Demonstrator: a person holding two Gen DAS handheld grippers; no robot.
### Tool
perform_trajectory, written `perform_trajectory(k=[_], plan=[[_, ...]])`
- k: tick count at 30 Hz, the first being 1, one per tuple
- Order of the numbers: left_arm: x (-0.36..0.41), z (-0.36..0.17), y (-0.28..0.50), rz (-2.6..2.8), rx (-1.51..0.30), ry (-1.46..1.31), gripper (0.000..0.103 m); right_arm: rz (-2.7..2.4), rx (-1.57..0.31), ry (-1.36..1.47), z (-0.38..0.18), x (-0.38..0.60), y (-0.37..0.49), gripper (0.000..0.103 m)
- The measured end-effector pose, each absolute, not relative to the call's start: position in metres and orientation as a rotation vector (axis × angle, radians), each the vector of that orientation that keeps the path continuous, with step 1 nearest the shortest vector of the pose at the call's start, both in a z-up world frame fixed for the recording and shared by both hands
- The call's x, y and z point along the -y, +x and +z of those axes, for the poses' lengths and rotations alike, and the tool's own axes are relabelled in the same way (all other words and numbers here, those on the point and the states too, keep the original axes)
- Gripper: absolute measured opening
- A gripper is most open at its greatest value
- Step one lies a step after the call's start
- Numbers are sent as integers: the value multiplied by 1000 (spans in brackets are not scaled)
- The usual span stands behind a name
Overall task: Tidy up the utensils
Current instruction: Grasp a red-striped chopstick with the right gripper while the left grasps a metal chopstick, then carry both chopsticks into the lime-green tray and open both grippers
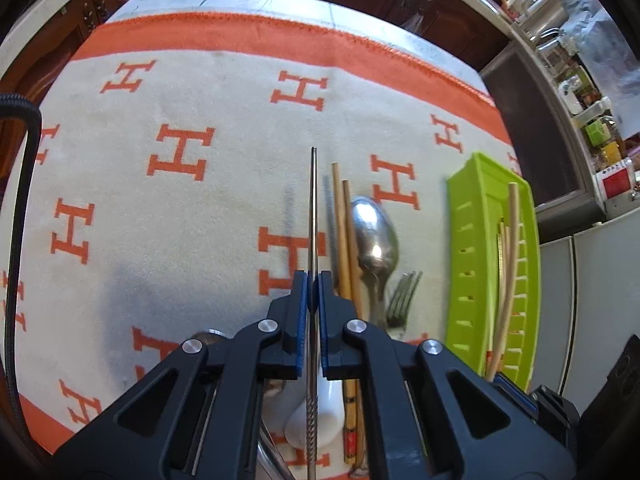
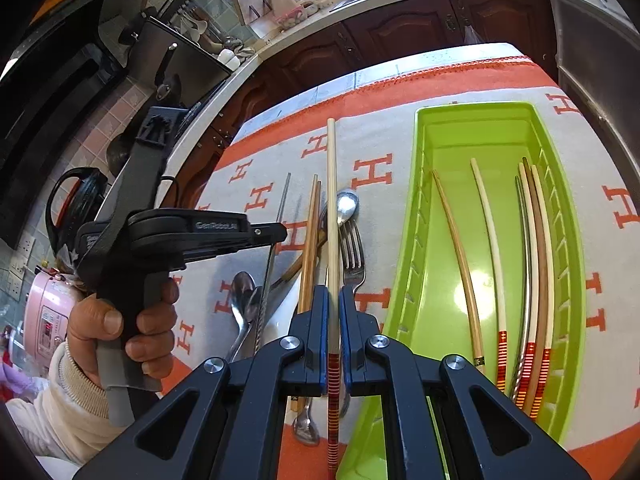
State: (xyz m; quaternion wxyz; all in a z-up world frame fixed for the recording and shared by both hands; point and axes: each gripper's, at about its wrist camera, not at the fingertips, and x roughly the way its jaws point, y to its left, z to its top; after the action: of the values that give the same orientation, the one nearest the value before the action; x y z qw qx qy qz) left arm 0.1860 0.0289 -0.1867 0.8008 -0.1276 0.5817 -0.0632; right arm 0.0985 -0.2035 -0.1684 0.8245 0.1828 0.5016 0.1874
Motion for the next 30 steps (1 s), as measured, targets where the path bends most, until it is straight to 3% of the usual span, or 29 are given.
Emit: perform_trajectory(k=[19,30], plan=[[25,-83,119,-414,-1115,-290,3,367,-949,448,-113,244,48,5],[88,-80,133,-530,-1151,-268,3,240,-931,439,-105,286,45,5]])
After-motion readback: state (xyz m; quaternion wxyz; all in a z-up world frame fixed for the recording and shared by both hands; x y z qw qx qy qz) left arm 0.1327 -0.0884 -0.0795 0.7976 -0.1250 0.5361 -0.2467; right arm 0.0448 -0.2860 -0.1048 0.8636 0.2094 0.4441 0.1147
